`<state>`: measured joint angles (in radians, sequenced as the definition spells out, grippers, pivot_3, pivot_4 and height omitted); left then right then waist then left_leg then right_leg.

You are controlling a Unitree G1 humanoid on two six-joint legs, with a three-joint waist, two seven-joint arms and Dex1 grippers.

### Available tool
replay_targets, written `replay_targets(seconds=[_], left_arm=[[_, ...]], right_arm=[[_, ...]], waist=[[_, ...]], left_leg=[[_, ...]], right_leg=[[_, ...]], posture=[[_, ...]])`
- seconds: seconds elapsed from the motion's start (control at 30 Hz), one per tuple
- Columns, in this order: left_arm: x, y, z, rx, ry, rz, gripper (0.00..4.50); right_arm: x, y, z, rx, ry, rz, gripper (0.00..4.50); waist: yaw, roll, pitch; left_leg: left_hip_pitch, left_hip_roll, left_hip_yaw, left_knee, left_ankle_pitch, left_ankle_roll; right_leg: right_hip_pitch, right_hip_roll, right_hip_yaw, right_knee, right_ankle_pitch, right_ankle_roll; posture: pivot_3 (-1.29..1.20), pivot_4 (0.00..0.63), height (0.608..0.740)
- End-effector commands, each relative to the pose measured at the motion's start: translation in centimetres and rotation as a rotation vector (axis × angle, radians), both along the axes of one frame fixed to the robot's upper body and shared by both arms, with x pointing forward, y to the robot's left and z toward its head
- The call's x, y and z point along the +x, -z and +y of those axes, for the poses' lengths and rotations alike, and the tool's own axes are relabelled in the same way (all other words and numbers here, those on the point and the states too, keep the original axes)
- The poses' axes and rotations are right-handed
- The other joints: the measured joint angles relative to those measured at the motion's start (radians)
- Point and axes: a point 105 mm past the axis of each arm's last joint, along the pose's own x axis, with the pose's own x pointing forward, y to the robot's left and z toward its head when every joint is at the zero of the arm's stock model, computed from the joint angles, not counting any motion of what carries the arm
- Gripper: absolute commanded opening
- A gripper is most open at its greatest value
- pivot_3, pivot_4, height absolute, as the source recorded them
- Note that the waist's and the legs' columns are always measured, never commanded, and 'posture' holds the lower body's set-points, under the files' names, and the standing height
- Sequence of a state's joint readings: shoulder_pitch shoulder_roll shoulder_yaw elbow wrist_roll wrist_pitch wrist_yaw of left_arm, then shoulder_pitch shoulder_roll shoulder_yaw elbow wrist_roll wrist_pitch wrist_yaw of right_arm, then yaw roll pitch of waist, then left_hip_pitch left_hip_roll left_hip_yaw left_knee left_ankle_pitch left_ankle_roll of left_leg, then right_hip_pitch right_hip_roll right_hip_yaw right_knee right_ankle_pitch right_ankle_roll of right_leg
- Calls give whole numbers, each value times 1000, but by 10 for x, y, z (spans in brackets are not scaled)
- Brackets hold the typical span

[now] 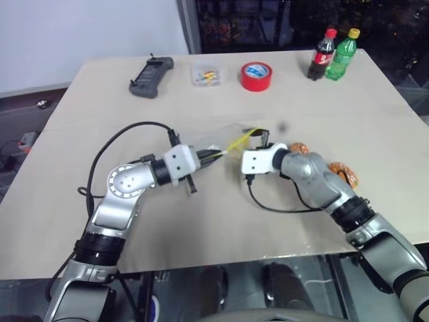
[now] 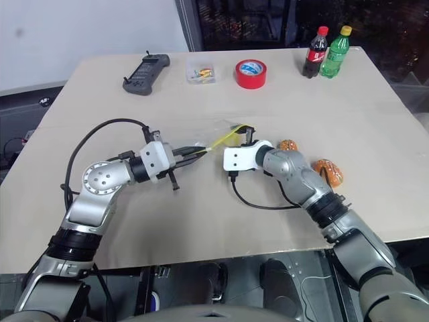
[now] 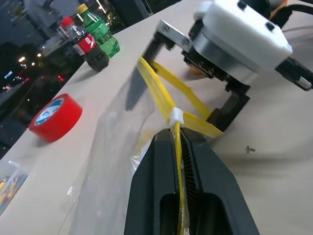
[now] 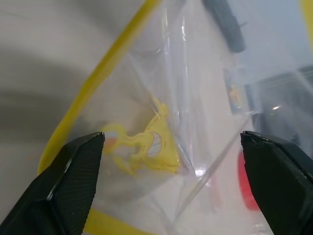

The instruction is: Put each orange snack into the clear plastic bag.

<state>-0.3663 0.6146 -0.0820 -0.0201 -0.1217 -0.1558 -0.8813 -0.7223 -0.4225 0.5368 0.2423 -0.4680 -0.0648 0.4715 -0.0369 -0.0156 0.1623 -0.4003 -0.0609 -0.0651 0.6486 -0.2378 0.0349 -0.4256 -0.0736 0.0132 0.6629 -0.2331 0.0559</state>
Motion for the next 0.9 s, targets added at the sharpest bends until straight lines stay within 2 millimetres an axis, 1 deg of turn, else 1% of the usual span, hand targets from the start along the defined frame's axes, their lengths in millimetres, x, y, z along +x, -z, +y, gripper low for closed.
replay_targets(seconds=[0.03,0.1,0.13,0.2,0.23,0.3,0.33,0.4,0.43,0.5,0.57,0.63,0.7,0.73,0.77,0.8,0.83,0.9], left_arm=[[12,-4,12,-21,-95,-11,0],[18,-2,15,-14,-131,-10,0],[22,-1,16,-24,-151,-9,0],[26,-2,16,-42,-172,-7,0],[29,-4,16,-63,-183,-7,0],[32,-8,14,-102,-190,-8,0],[33,-10,13,-116,-190,-8,0],[34,-12,11,-130,-184,-9,0],[34,-13,11,-134,-181,-9,0],[34,-14,9,-155,-175,-4,0],[33,-16,7,-169,-156,-6,0],[33,-20,8,-192,-149,-2,0],[32,-22,8,-211,-138,9,0],[31,-22,8,-223,-134,17,0],[31,-23,8,-230,-132,22,0],[30,-22,8,-231,-131,24,0],[30,-22,9,-230,-128,26,0],[28,-19,9,-222,-122,31,0]], right_arm=[[-2,-33,-18,141,64,15,4465],[-10,-44,-27,294,103,137,4465],[-16,-51,-37,367,127,204,4465],[-25,-59,-49,445,160,283,4465],[-27,-59,-61,492,217,315,4465],[-27,-51,-88,577,370,375,4465],[-26,-43,-101,597,453,400,4465],[-25,-27,-118,643,587,465,4465],[-25,-21,-122,668,631,494,4465],[-22,-5,-133,657,719,518,4465],[-21,9,-136,696,766,577,4465],[-19,16,-137,700,781,595,3930],[-18,17,-138,693,780,587,3140],[-18,15,-137,700,768,585,2653],[-18,13,-136,707,755,583,2124],[-19,10,-135,713,741,578,1755],[-19,4,-132,733,712,571,1204],[-24,-13,-120,782,609,573,463]], waist=[[2,0,0],[4,0,0],[6,0,0],[14,0,0],[16,0,0],[24,0,0],[26,0,0],[28,0,0],[27,0,0],[21,0,0],[19,0,0],[19,0,0],[21,0,0],[22,0,0],[22,0,0],[23,0,0],[23,0,0],[23,0,0]], left_leg=[[0,0,0,0,0,0],[0,0,0,0,0,0],[0,0,-1,0,-1,1],[-1,0,-1,1,-2,4],[-1,0,-1,1,-2,4],[-1,0,-1,2,-3,5],[0,0,-1,2,-3,5],[0,0,-2,2,-3,5],[0,0,-2,2,-3,5],[0,0,-1,2,-3,5],[1,0,-1,2,-3,5],[1,0,0,1,-3,5],[1,0,0,2,-3,5],[1,0,0,2,-3,5],[1,0,0,2,-3,5],[1,0,0,2,-3,5],[1,0,0,2,-3,5],[1,0,0,2,-3,5]], right_leg=[[0,0,0,0,0,0],[0,0,0,0,0,0],[0,0,0,0,0,0],[0,0,-1,0,0,0],[0,0,-1,0,0,0],[1,0,-1,0,0,0],[1,0,-2,0,0,0],[2,0,-2,0,0,0],[2,-1,-2,0,0,0],[2,-1,-1,0,0,0],[2,-1,0,0,0,0],[2,0,0,0,0,0],[2,0,0,0,0,0],[2,0,0,0,0,0],[2,0,0,0,0,0],[2,-1,0,0,0,0],[2,-1,0,0,0,0],[2,-1,-1,0,0,0]], posture=[[0,150,740],[0,150,740],[0,150,740],[0,150,740],[0,150,740],[0,150,740],[0,150,740],[0,150,740],[0,150,740],[0,150,740],[0,150,740],[0,150,740],[0,150,740],[0,150,740],[0,150,740],[0,150,740],[0,150,740],[0,150,740]])
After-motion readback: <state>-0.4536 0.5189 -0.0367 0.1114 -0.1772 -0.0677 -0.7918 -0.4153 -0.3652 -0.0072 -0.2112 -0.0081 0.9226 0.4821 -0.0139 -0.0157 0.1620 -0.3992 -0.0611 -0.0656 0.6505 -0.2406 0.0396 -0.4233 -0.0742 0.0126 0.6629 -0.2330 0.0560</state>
